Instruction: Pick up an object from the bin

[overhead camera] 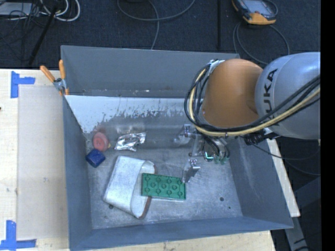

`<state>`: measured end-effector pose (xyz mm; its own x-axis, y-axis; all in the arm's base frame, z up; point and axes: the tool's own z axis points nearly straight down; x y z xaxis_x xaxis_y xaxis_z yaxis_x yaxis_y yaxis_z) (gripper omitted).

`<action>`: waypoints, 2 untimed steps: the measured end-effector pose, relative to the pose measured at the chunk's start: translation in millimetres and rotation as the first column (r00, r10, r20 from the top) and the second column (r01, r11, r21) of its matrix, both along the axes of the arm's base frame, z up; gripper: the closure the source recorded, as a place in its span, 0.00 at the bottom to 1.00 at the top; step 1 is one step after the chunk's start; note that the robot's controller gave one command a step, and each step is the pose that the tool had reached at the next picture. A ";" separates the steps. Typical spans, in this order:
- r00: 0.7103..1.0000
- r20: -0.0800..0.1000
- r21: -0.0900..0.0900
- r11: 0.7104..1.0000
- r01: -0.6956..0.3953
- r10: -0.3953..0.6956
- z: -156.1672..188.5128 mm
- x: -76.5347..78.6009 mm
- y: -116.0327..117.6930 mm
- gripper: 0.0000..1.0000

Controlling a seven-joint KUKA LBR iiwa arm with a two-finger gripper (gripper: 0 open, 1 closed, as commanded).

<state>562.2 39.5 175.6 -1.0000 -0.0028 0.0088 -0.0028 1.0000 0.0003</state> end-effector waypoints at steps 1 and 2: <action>0.992 0.007 -0.004 0.992 -0.127 0.127 -101.1 21.9 57.9 0.00; 0.992 0.013 -0.005 0.992 -0.125 0.125 -96.9 23.6 56.2 1.00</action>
Offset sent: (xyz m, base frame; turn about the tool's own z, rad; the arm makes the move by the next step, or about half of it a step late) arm 0.0188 0.0581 -0.1056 -0.1272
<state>585.8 95.7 78.7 -0.9918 -0.1279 -0.0042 -0.1279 0.9918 -0.0048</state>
